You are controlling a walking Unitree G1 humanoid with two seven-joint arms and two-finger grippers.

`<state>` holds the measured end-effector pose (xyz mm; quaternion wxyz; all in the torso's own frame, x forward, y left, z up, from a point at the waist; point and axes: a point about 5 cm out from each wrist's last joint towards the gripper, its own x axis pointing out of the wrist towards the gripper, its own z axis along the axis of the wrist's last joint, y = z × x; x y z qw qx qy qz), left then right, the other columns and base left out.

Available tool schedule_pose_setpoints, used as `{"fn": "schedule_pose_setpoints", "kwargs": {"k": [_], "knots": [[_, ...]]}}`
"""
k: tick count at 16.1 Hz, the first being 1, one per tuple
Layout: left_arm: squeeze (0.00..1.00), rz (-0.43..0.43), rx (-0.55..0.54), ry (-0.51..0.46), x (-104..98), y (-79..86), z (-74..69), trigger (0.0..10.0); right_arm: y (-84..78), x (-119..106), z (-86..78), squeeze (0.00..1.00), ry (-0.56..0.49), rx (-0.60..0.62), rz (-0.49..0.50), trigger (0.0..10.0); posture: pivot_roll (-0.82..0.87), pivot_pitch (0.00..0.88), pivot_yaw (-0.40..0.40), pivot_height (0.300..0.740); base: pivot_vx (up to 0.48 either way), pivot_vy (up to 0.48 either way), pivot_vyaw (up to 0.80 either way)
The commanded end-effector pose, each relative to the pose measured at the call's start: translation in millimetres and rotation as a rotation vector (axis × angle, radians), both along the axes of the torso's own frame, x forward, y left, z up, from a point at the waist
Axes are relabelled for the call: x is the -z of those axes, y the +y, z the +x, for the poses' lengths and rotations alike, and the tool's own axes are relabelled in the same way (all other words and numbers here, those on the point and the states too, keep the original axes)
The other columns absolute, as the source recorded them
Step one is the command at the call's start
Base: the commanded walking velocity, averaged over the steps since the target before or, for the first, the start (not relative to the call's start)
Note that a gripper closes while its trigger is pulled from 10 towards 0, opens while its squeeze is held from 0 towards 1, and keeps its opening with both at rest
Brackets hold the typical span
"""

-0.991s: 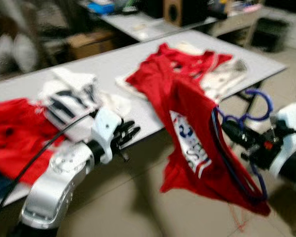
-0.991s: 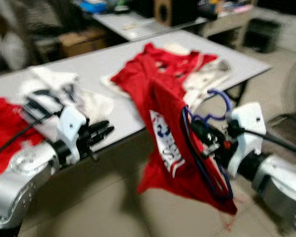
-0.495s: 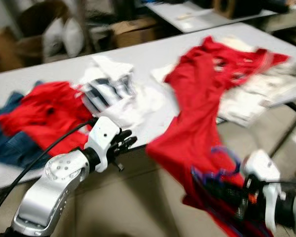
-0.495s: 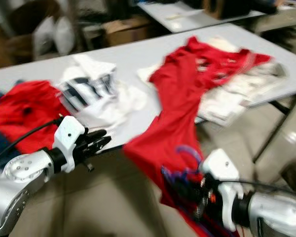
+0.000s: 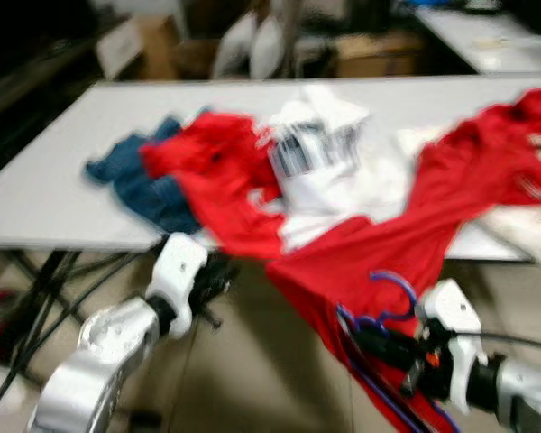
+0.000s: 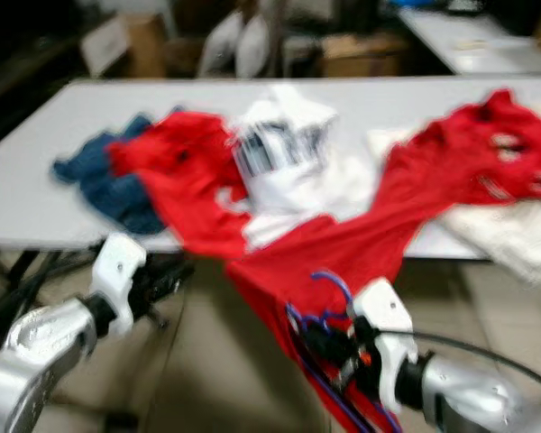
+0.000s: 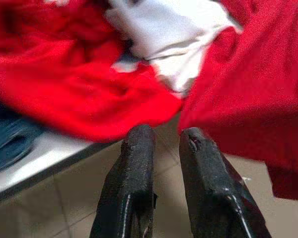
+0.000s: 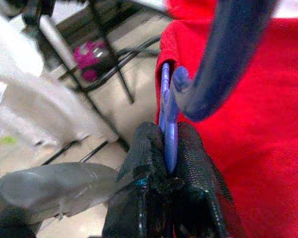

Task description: Hang hanger

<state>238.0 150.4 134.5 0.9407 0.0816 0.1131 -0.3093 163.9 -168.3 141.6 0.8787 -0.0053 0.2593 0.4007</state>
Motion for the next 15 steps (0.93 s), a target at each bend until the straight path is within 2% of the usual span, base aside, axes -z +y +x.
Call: {"fn": "schedule_pose_setpoints", "kwargs": {"k": [1,6,11,12,15], "knots": [[0.0,0.015,-0.036,0.003,2.3,7.4,-0.5,10.0,4.6,-2.0,0.0,0.0,-0.014,-0.041,0.013,10.0,0.0,0.032,0.04,0.74,0.0,0.0,0.8],[0.0,0.005,-0.054,0.007,3.6,6.0,-5.8,10.0,-1.6,1.9,5.6,0.0,-0.007,-0.045,-0.007,10.0,0.01,0.014,0.017,0.74,0.0,0.0,0.8],[0.0,0.017,-0.05,-0.006,4.0,4.3,-7.1,10.0,-4.6,5.6,4.0,0.0,0.01,-0.056,-0.029,10.0,0.02,0.0,0.024,0.74,0.0,0.0,0.8],[0.0,0.02,-0.048,-0.017,3.2,3.1,-5.5,10.0,-5.8,6.3,3.6,0.0,0.013,-0.037,-0.023,10.0,0.01,0.0,0.026,0.74,0.0,0.0,0.0],[0.0,0.018,-0.04,-0.029,1.7,0.1,-3.2,10.0,-8.0,6.0,4.0,0.0,0.01,-0.014,-0.022,10.0,0.01,0.0,0.029,0.74,0.0,-0.426,0.0]]}}
